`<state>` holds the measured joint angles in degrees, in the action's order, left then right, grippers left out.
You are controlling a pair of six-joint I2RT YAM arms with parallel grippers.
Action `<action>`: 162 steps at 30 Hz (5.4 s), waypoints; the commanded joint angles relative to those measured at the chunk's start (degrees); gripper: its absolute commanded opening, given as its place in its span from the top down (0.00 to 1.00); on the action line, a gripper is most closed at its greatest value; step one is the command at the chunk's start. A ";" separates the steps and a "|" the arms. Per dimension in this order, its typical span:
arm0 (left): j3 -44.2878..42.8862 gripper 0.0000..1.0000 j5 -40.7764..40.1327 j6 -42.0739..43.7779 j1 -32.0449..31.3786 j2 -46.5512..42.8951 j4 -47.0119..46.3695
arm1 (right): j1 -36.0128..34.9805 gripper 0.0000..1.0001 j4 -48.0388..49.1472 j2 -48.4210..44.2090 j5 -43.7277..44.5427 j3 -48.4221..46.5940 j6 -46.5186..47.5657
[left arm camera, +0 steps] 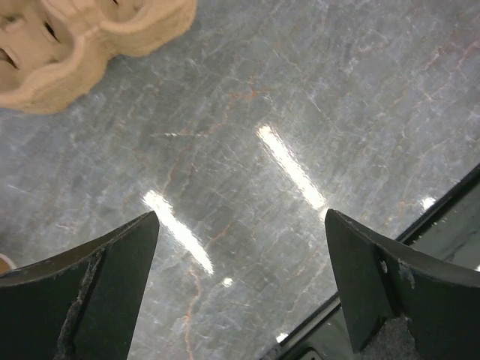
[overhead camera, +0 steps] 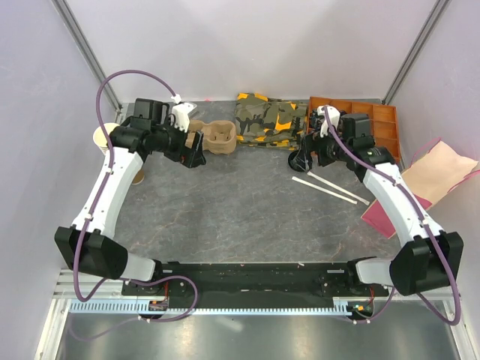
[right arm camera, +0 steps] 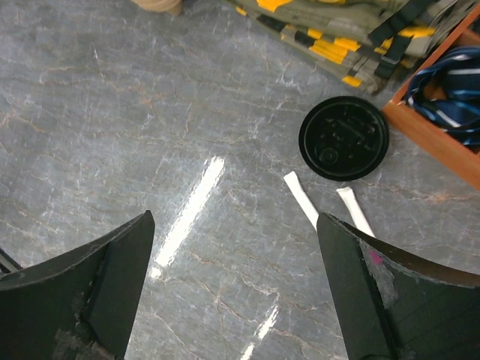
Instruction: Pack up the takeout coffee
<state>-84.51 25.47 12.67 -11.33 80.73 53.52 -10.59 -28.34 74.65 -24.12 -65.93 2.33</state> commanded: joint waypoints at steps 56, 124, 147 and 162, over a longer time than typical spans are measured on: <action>-38.36 0.21 13.38 29.52 35.33 8.57 19.69 | -1.89 0.02 -10.95 17.63 -6.73 -14.31 4.97; -28.52 0.92 -9.04 22.40 29.53 13.67 18.47 | -2.24 0.02 -10.25 17.10 -6.11 -12.29 4.97; -39.58 0.98 -17.56 30.48 27.51 9.62 17.67 | -2.24 0.02 -10.25 17.02 -7.43 -12.99 4.26; -39.87 0.98 -8.61 36.73 8.38 -1.97 18.11 | -2.33 0.02 -10.33 15.88 -8.05 -13.08 4.09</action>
<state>-128.20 11.03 46.63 6.07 83.48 72.60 -12.60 -39.53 92.64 -31.09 -78.43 6.22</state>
